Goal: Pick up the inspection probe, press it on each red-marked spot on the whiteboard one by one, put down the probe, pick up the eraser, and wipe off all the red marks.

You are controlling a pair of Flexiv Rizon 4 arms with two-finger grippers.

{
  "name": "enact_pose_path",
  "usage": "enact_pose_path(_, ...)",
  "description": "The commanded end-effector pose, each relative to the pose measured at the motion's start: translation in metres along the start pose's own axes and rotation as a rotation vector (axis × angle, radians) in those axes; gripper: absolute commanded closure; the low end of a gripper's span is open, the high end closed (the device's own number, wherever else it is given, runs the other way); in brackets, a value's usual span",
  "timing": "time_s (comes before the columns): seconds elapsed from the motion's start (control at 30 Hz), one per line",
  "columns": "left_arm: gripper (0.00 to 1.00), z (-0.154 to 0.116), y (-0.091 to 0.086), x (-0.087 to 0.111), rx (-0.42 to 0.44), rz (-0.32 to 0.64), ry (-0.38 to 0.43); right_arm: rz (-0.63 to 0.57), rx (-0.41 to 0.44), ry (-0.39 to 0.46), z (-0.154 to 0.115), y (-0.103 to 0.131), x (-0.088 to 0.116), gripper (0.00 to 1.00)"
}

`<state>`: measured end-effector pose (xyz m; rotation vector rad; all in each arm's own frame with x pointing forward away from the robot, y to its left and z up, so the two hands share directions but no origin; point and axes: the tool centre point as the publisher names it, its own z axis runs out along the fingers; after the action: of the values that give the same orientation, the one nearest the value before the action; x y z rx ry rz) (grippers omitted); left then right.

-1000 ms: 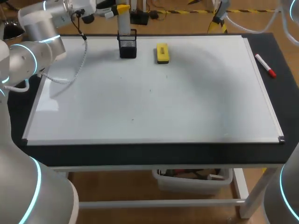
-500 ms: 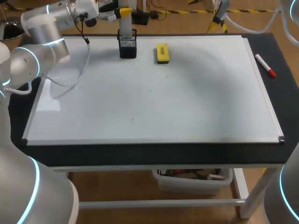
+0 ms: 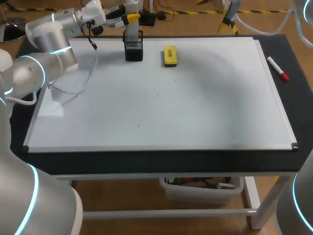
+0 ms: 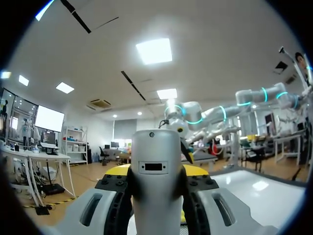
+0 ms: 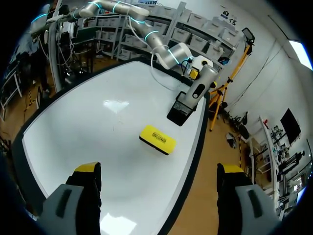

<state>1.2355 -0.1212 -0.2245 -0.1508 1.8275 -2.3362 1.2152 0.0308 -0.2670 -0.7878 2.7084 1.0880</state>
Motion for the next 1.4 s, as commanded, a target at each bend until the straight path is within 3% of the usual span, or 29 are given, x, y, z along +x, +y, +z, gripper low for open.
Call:
enact_pose_path(0.03, 1.00, -0.001, 0.011, -0.010, 0.019, -0.011, 0.533, 0.000, -0.007, 0.084, -0.001, -0.005, -0.006, 0.00)
enact_pose_path(0.8, 1.00, -0.004, 0.047, -0.009, 0.031, -0.078, 0.585, 0.000, -0.007, 0.084, -0.001, -0.005, -0.006, 0.00)
enact_pose_path(1.27, 1.00, -0.009, 0.057, -0.012, 0.042, -0.097, 0.605, 0.000, -0.007, 0.084, -0.001, -0.005, -0.006, 0.00)
enact_pose_path(1.33, 0.83, -0.009, 0.058, -0.012, 0.043, -0.098, 0.613, 0.000, -0.007, 0.084, -0.001, -0.005, -0.006, 0.00)
enact_pose_path(1.4, 0.55, -0.010, 0.057, -0.011, 0.041, -0.095, 0.624, 0.000, -0.007, 0.084, -0.001, -0.005, -0.006, 0.00)
